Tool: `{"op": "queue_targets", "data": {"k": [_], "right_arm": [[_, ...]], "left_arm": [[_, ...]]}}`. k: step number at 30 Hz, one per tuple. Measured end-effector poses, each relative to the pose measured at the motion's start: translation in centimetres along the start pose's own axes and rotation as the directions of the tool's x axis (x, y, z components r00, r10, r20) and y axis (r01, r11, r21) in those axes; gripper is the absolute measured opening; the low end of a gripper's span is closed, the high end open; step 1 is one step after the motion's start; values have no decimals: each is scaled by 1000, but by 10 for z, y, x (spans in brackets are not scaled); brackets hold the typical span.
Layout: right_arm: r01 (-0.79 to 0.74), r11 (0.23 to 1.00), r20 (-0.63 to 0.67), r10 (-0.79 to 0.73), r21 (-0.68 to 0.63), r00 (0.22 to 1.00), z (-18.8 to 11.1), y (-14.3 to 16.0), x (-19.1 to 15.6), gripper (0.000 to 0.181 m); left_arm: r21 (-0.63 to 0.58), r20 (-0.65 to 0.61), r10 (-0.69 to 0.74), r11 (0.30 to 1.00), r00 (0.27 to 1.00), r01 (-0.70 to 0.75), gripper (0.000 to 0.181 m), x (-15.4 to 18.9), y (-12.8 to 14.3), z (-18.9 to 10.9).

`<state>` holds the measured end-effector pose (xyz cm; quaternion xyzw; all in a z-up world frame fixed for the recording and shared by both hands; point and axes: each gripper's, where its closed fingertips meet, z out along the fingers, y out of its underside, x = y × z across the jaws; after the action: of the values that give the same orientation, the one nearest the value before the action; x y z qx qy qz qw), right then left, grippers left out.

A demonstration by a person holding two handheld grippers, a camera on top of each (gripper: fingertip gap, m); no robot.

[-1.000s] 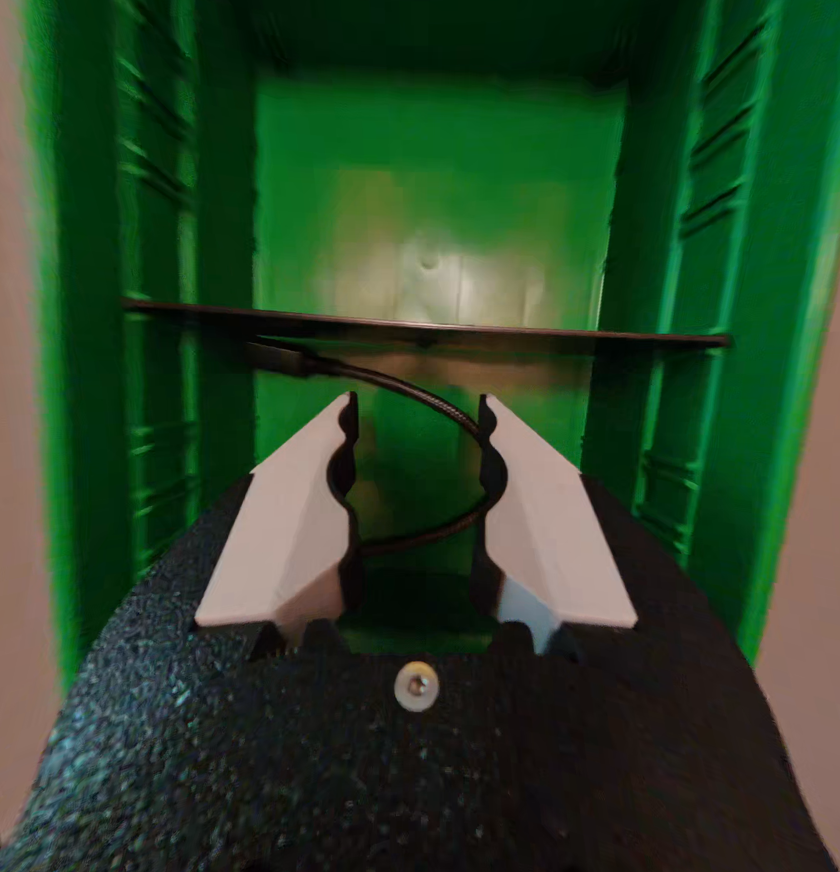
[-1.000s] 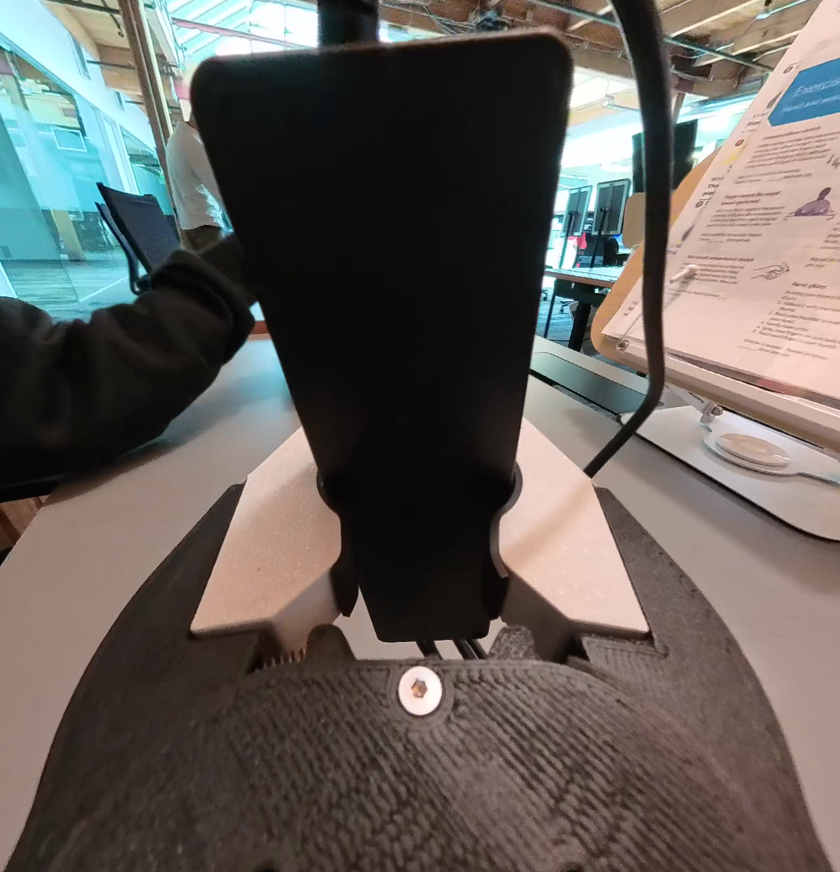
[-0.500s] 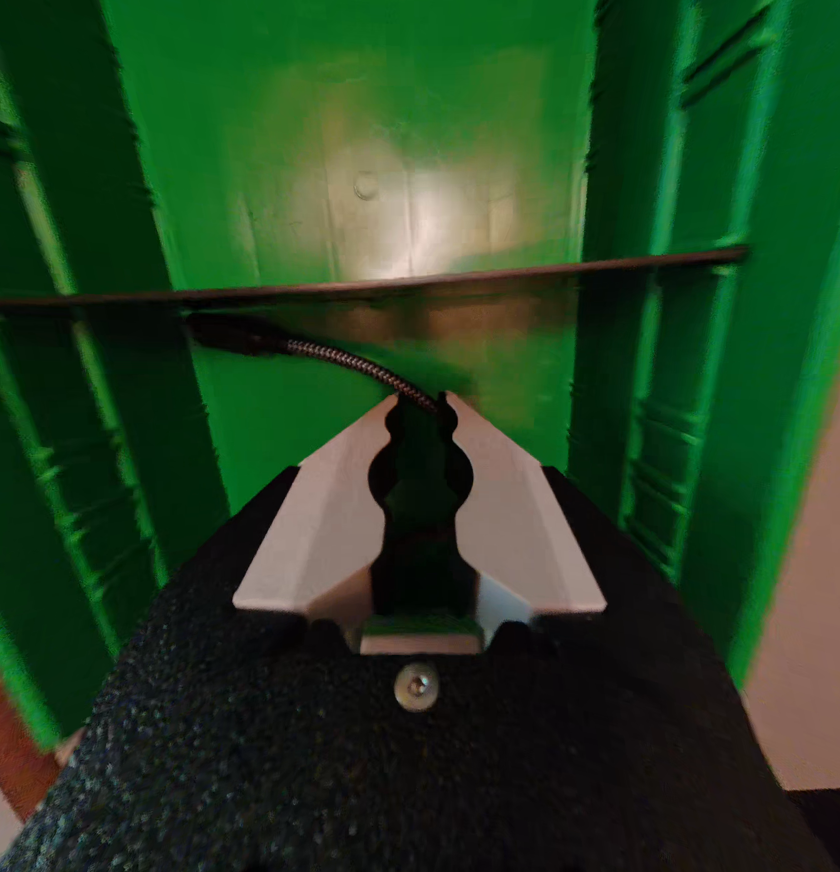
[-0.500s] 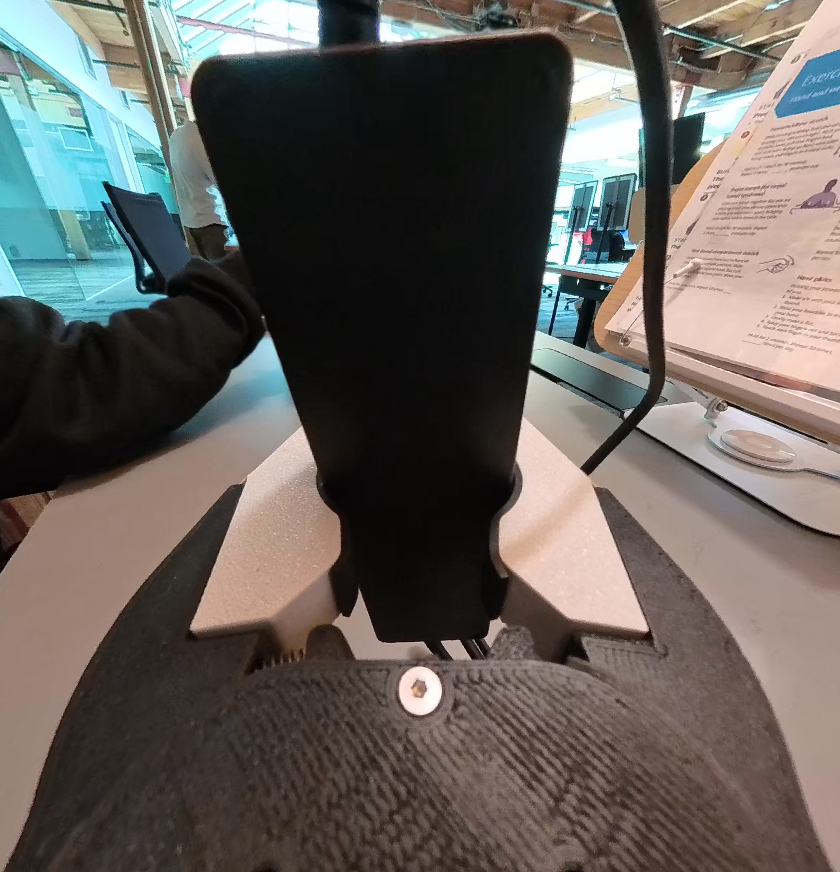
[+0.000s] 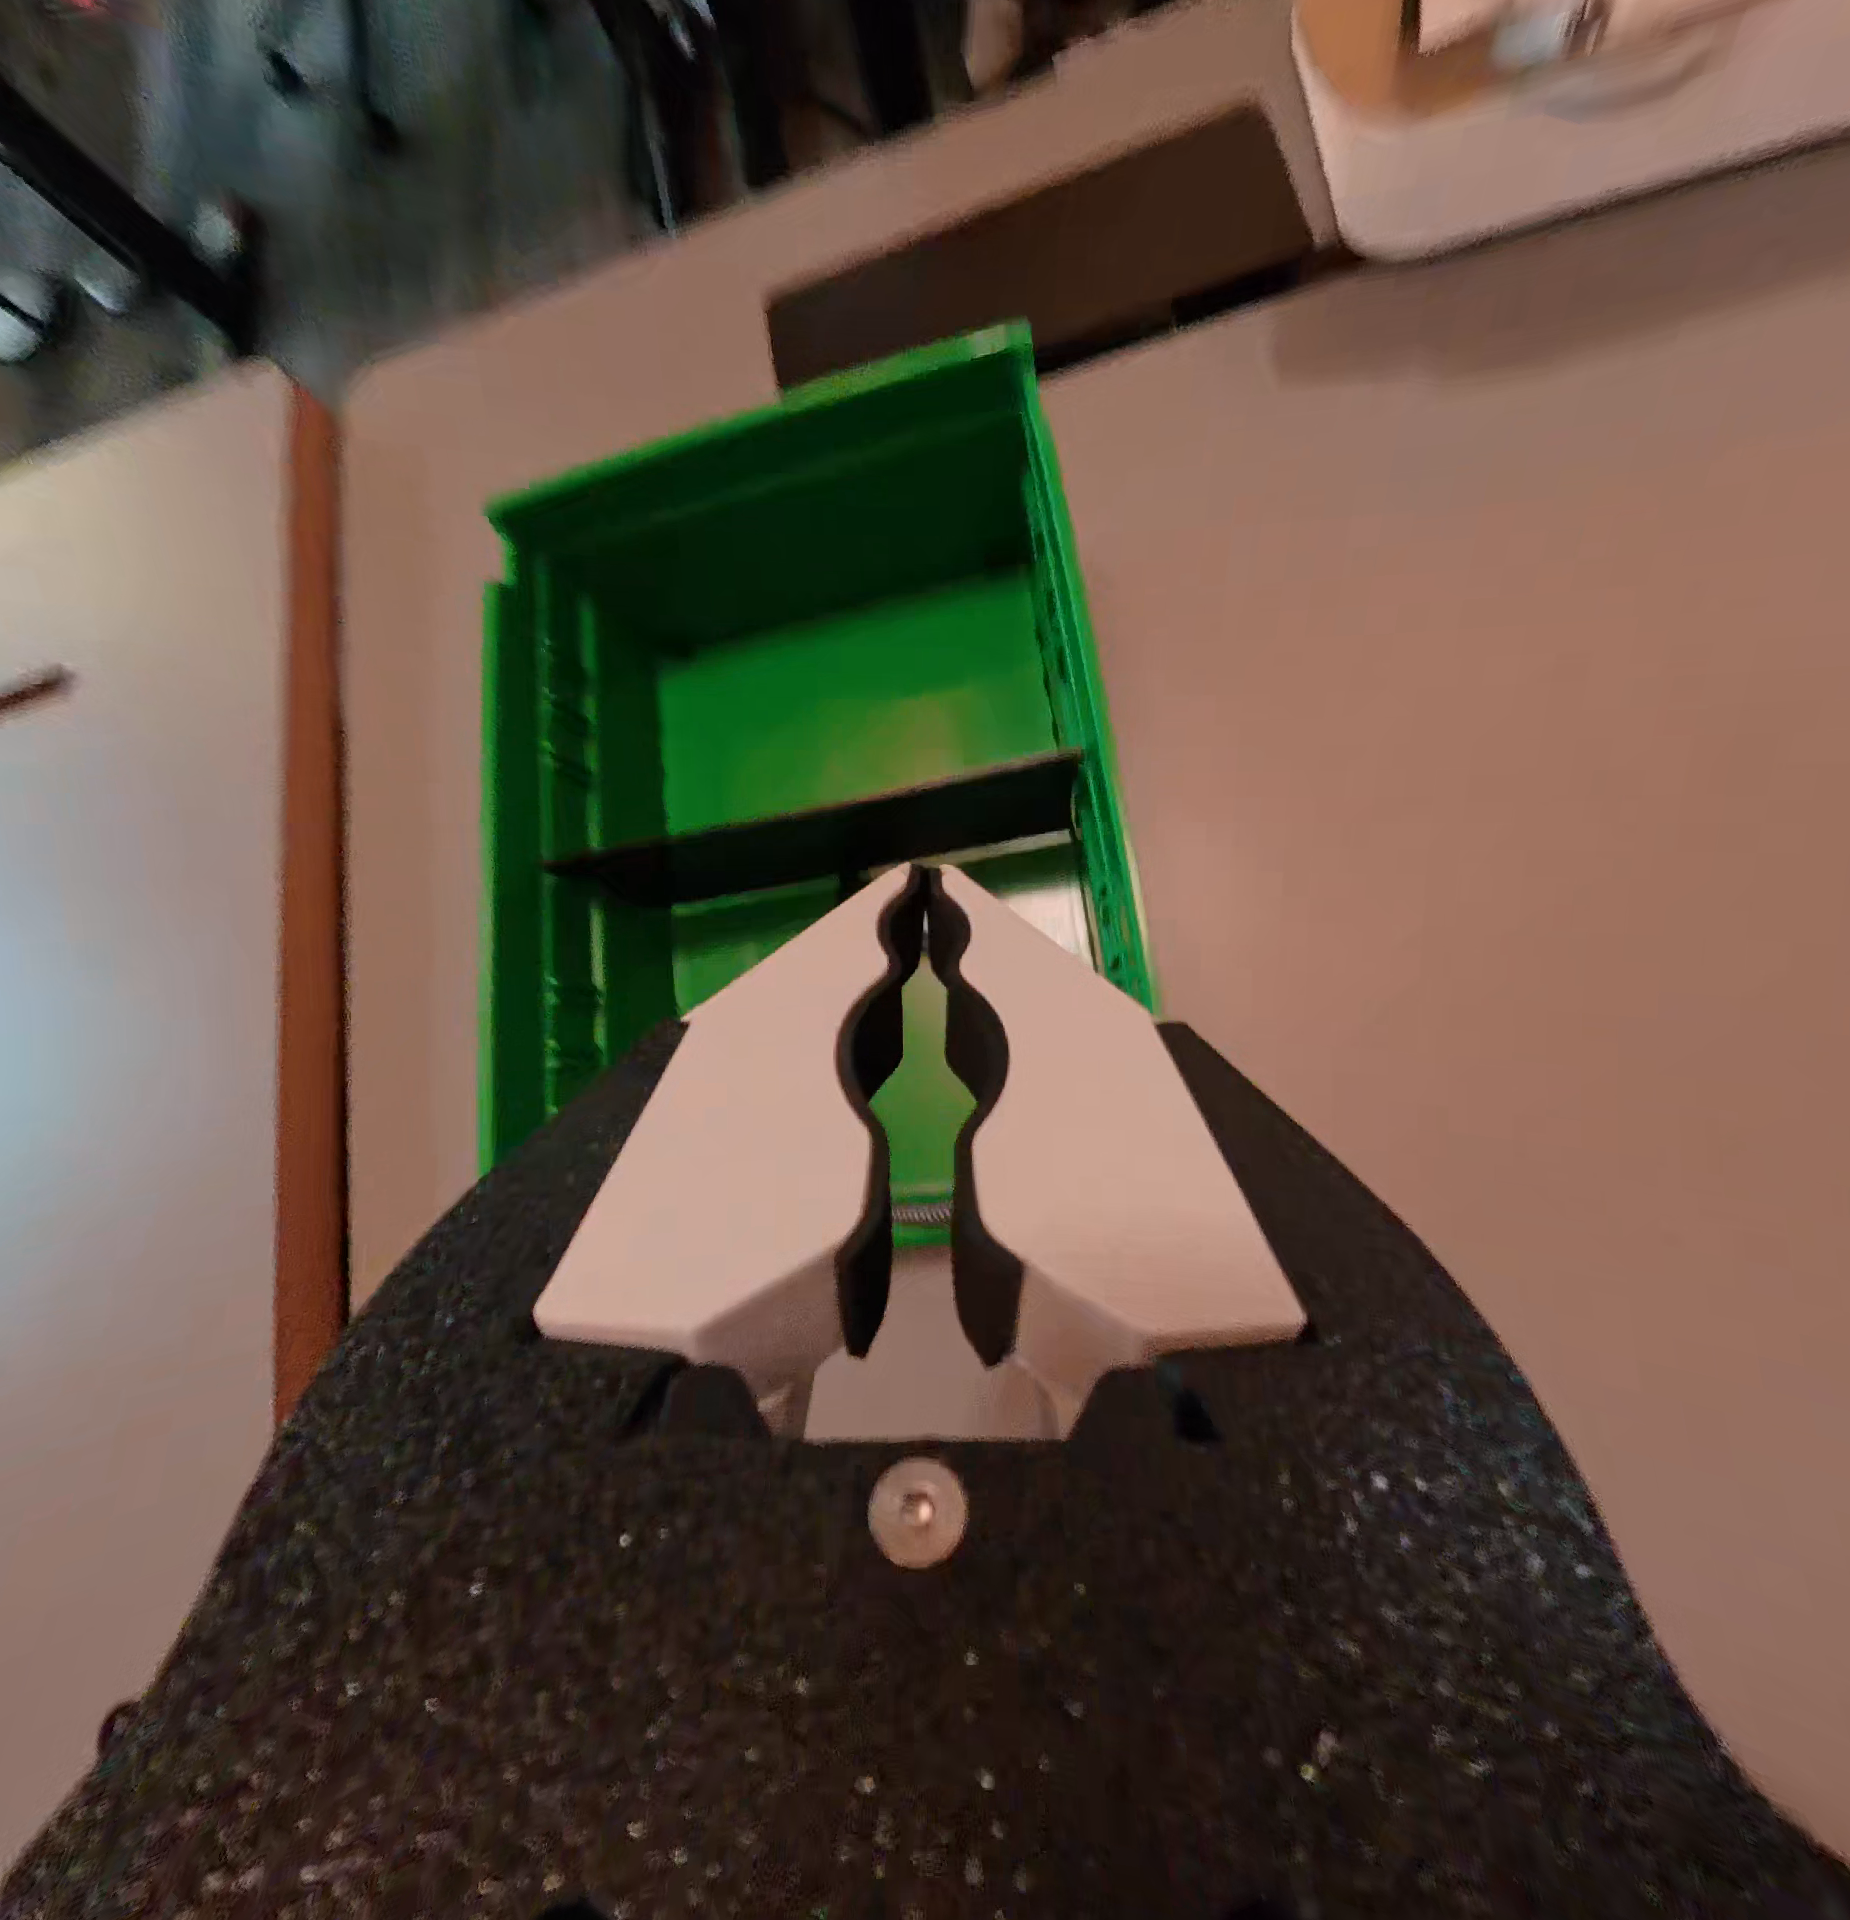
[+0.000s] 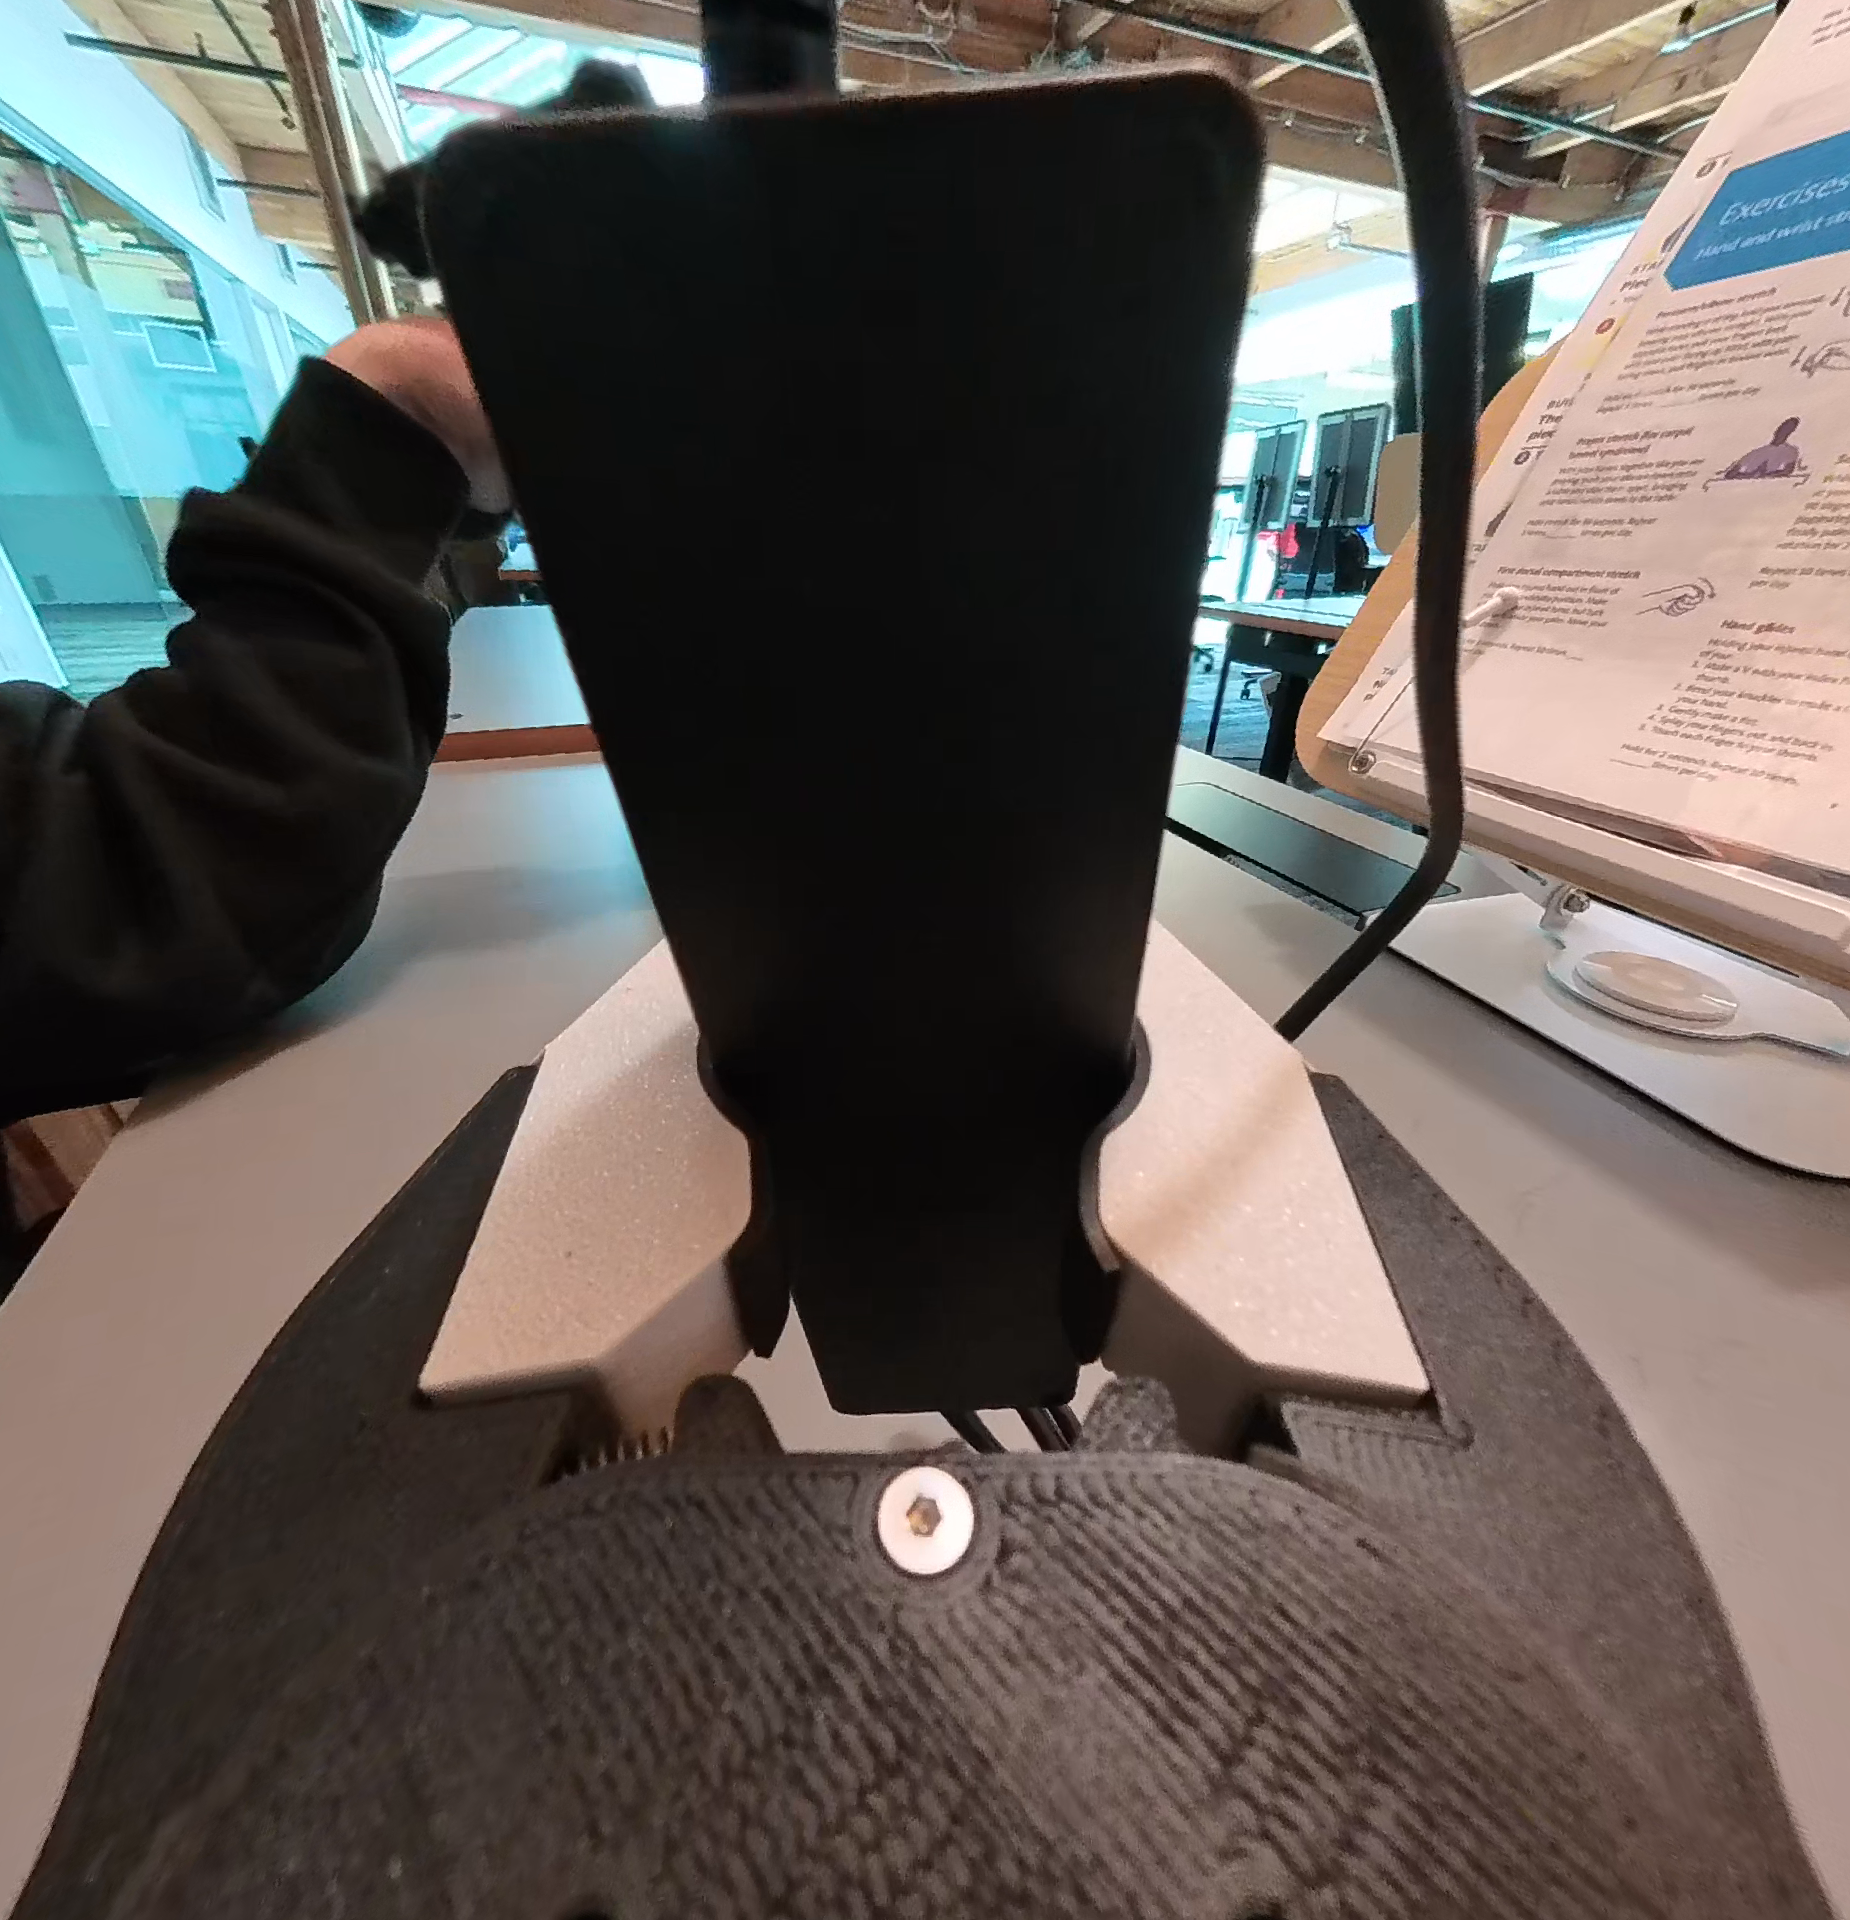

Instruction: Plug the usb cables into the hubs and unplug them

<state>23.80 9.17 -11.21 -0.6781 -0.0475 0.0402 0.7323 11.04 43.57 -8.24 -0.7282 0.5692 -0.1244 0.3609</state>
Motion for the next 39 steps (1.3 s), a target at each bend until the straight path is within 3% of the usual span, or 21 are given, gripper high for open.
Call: {"op": "queue_targets", "data": {"k": [3, 5, 9, 12, 14, 17, 19, 20, 22, 24, 26, 29, 32, 34, 36, 39], "right_arm": [[5, 1000, 2, -5, -1, 1000, 0, 0, -1, 62], [3, 1000, 7, -3, 0, 1000, 0, -1, -1, 62], [0, 1000, 11, 0, -10, 1000, 0, 2, -1, 62], [4, 1000, 16, -4, -18, 1000, 1, 3, -2, 62], [5, 1000, 18, -5, -21, 1000, 1, 3, -2, 62], [4, 1000, 20, -4, -21, 1000, 1, 4, -3, 62], [4, 1000, 25, -4, -24, 1000, 1, 4, -4, 62], [6, 1000, 24, -5, -26, 1000, 1, 5, -4, 62], [3, 1000, 25, -3, -28, 1000, 1, 5, -4, 62], [5, 1000, 24, -5, -29, 1000, 2, 5, -4, 62], [5, 1000, 23, -4, -29, 1000, 1, 5, -3, 62], [6, 1000, 17, -6, -25, 1000, 1, 4, -2, 62], [6, 1000, 14, -6, -22, 1000, 0, 4, -2, 62], [12, 1000, 7, -12, -18, 1000, -2, 2, 0, 62], [16, 1000, -13, -16, 5, 1000, -6, -3, 4, 62], [22, 999, -66, -20, 43, 998, -16, -12, 15, 62]], "left_arm": [[-156, 27, -41, 987, 999, 45, 0, -14, 30, 27], [-267, -60, -91, 961, 994, 72, 2, -7, 51, 50], [-470, -171, -113, 883, 979, 20, 29, 12, 90, 78], [-505, -233, -87, 862, 969, -45, 47, 25, 97, 79], [-495, -286, -62, 864, 956, -92, 45, 35, 97, 85], [-616, -263, -61, 779, 963, -119, 50, 30, 125, 96], [-644, -276, -105, 758, 955, -102, 51, 31, 135, 106], [-656, -290, -132, 749, 948, -96, 51, 33, 138, 108], [-652, -327, -160, 751, 931, -100, 17, 38, 136, 105], [-667, -296, -81, 730, 952, -145, 5, 25, 140, 92], [-558, -215, -24, 823, 976, -103, 2, 10, 111, 81], [-297, -90, 16, 954, 996, -42, 2, -4, 52, 51], [-22, -43, 24, 999, 999, -25, 2, 0, 0, 13], [155, -128, 122, 983, 984, -102, 2, 28, -27, -11], [364, -280, 277, 917, 919, -166, 2, 76, -55, -37], [635, -451, 629, 725, 634, -268, 2, 162, -66, -67]]}}
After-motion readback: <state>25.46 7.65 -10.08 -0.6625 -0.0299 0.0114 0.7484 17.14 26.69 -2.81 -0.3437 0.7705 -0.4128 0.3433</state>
